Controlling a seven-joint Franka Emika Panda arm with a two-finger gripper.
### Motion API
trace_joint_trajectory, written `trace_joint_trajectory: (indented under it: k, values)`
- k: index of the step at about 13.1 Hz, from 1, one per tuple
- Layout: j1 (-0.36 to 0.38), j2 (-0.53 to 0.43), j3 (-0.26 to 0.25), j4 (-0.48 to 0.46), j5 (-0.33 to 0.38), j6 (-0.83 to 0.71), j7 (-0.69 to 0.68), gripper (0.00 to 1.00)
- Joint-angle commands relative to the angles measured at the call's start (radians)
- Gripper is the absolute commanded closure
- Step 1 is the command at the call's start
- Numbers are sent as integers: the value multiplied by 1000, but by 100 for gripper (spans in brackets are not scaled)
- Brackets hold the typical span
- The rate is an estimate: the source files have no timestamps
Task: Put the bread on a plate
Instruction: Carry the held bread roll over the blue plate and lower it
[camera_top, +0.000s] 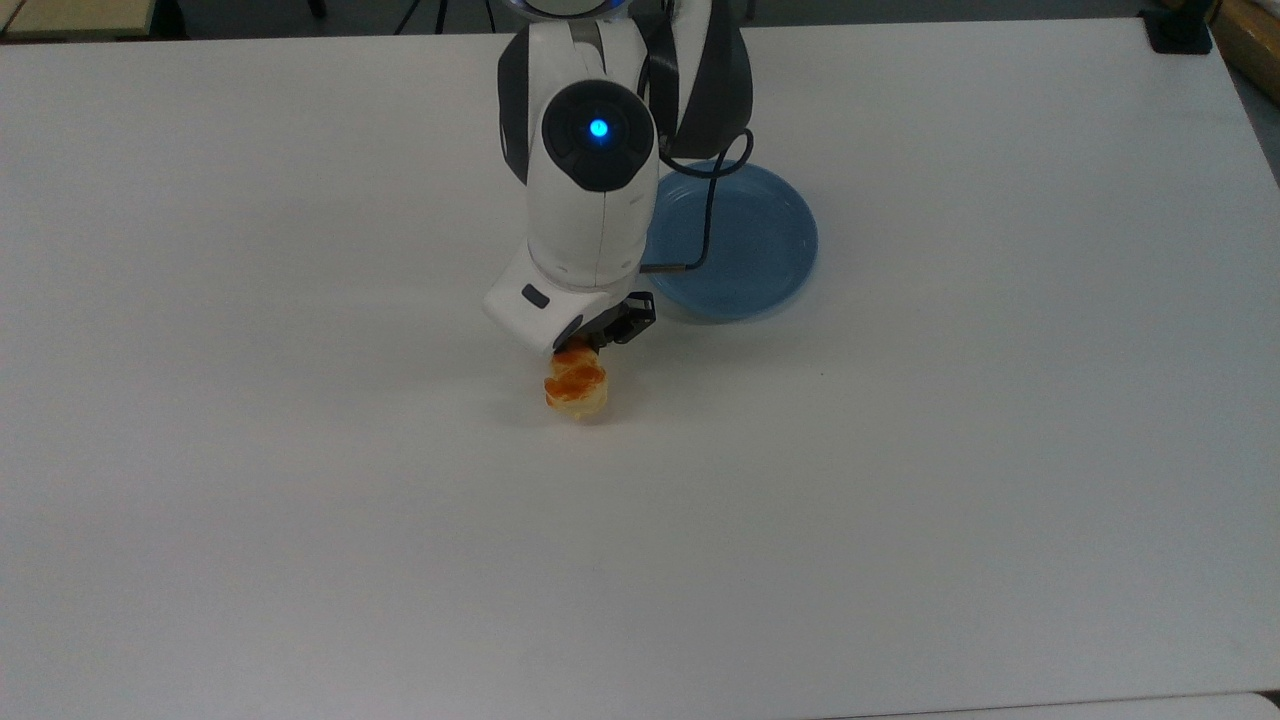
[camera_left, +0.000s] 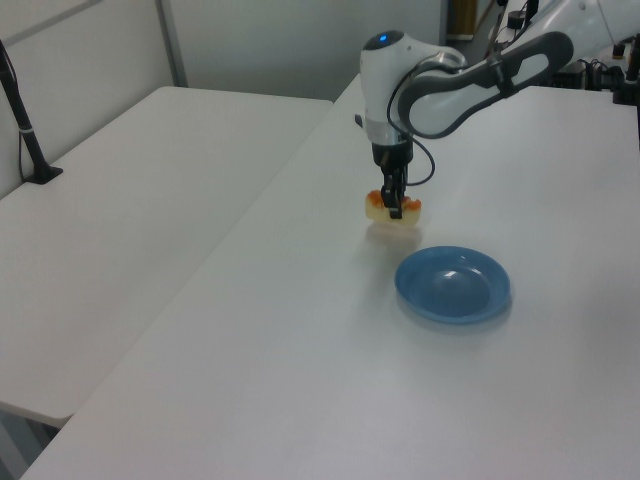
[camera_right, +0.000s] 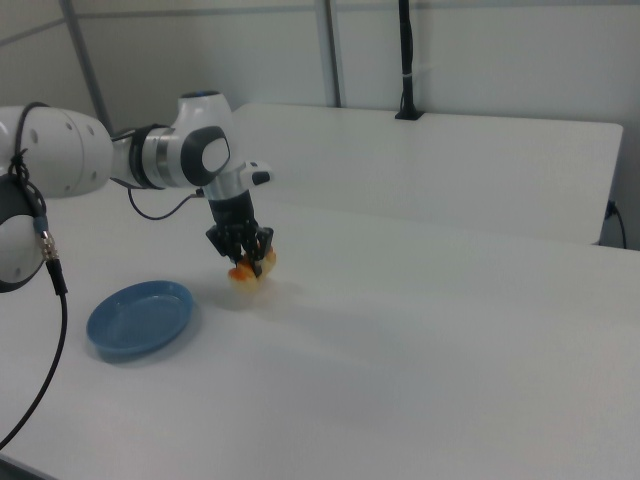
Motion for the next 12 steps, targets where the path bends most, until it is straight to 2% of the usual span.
trace_joint_trajectory:
  k: [1,3,5,7,12]
  values:
    - [10,-138,-4,-91,4,-43,-23,67]
    - [19,-224,18,-183,27,-55,-29,67]
    - [50,-245,45,-204,61,-144,-29,66]
    - [71,-232,83,-214,72,-161,-17,66]
    - [159,-156,85,-213,58,-160,81,60]
